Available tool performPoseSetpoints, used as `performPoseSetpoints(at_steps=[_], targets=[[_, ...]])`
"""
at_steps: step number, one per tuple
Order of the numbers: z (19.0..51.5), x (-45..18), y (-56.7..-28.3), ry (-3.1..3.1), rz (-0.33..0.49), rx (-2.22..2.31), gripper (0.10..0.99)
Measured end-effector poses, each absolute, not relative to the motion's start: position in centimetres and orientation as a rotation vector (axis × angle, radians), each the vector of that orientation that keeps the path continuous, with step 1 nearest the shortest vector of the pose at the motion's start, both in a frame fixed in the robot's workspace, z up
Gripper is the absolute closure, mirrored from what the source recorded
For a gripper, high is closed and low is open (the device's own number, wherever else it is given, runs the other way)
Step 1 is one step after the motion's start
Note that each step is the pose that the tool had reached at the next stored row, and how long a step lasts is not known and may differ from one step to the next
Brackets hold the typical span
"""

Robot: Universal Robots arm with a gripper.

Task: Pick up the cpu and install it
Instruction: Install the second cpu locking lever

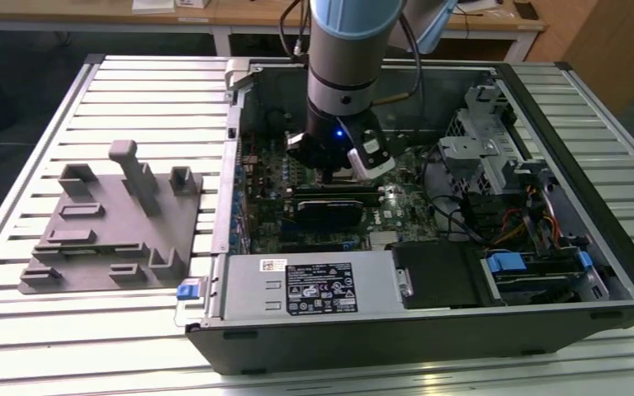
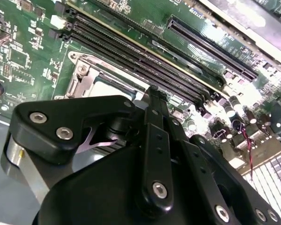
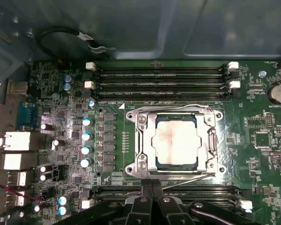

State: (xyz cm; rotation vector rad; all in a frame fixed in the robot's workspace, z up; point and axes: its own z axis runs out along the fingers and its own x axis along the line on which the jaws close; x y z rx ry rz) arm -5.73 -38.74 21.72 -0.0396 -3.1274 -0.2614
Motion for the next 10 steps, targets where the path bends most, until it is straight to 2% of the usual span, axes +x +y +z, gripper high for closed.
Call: performPoseSetpoints(at_steps=[10], targets=[[21.2, -6.0, -39.8, -3.121, -0.322, -0.041, 0.98]])
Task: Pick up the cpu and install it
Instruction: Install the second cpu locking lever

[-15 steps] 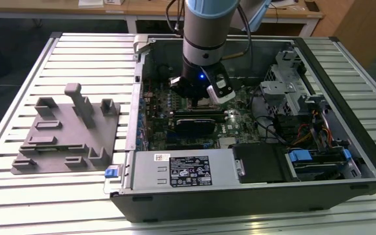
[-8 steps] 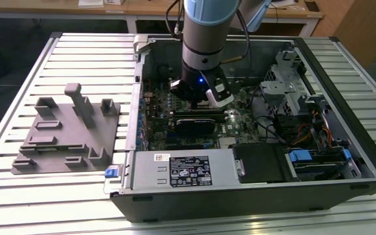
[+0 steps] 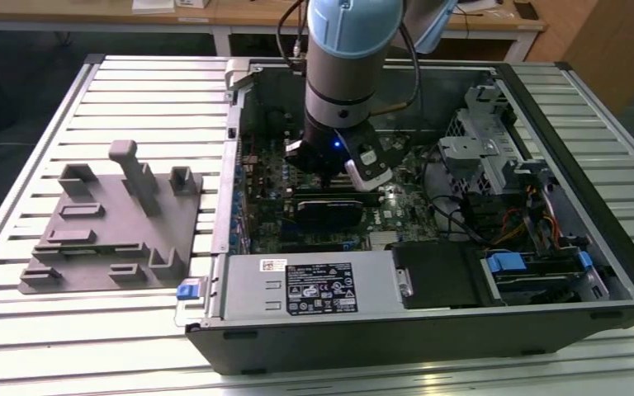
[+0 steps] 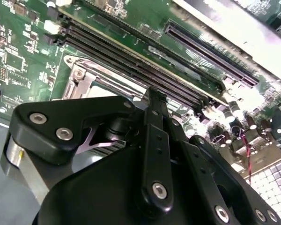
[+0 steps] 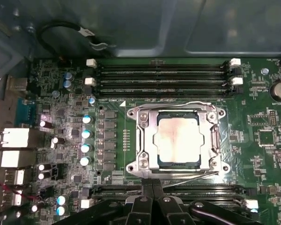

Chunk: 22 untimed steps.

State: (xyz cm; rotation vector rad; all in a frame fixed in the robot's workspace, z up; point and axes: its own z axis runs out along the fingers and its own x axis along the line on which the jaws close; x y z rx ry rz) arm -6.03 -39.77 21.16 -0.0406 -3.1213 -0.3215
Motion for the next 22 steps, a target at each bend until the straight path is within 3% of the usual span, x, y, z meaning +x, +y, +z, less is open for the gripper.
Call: performPoseSetpoints(at_steps=[22], targets=[[19.4, -7.2, -39.8, -3.102, -0.462, -0.04, 0.98]])
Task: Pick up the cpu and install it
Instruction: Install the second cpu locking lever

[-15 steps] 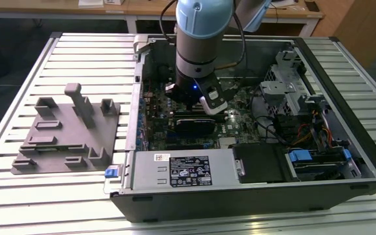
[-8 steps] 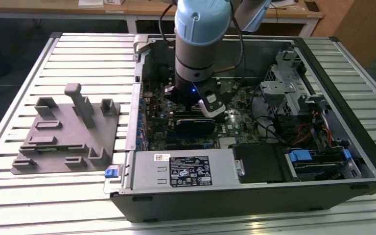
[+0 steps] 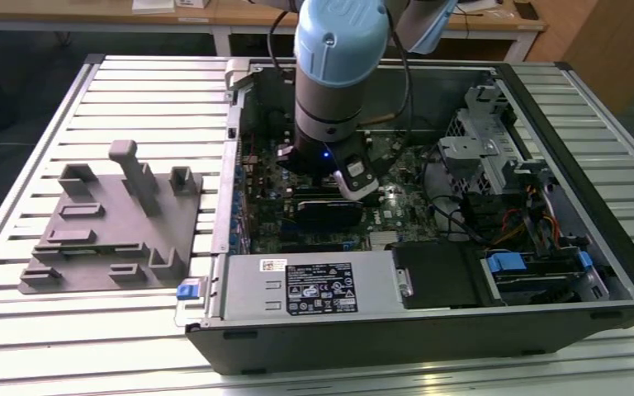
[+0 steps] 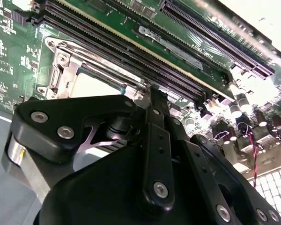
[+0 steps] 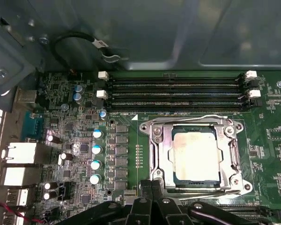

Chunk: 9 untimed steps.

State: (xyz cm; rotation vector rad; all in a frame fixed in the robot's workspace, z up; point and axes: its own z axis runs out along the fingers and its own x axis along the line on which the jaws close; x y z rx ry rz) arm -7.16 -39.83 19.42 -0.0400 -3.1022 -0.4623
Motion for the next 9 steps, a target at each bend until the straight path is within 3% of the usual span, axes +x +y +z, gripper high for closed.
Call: performPoseSetpoints(at_steps=[9], targets=[[19.01, -7.32, -39.83, -3.101, -0.475, -0.04, 0.98]])
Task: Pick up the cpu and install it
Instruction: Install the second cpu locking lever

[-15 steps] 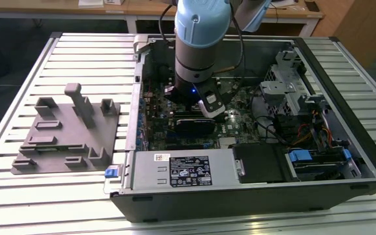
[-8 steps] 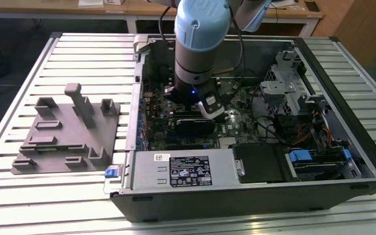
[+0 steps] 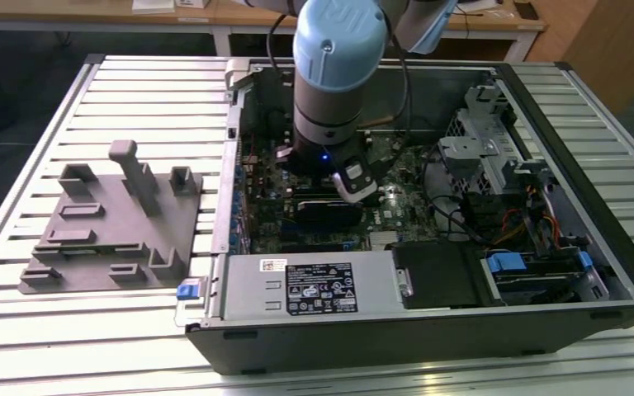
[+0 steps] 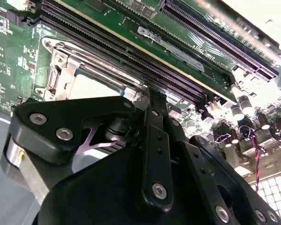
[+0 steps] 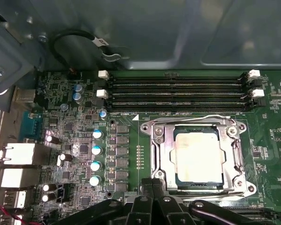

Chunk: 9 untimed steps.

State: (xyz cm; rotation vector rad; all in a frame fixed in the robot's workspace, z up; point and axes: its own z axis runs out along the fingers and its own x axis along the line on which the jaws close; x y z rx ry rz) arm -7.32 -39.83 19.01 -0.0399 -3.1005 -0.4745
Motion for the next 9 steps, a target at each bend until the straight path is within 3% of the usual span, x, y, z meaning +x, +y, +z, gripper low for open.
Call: performPoseSetpoints(at_steps=[9], targets=[[19.77, -7.45, -39.83, -3.1, -0.476, -0.04, 0.98]])
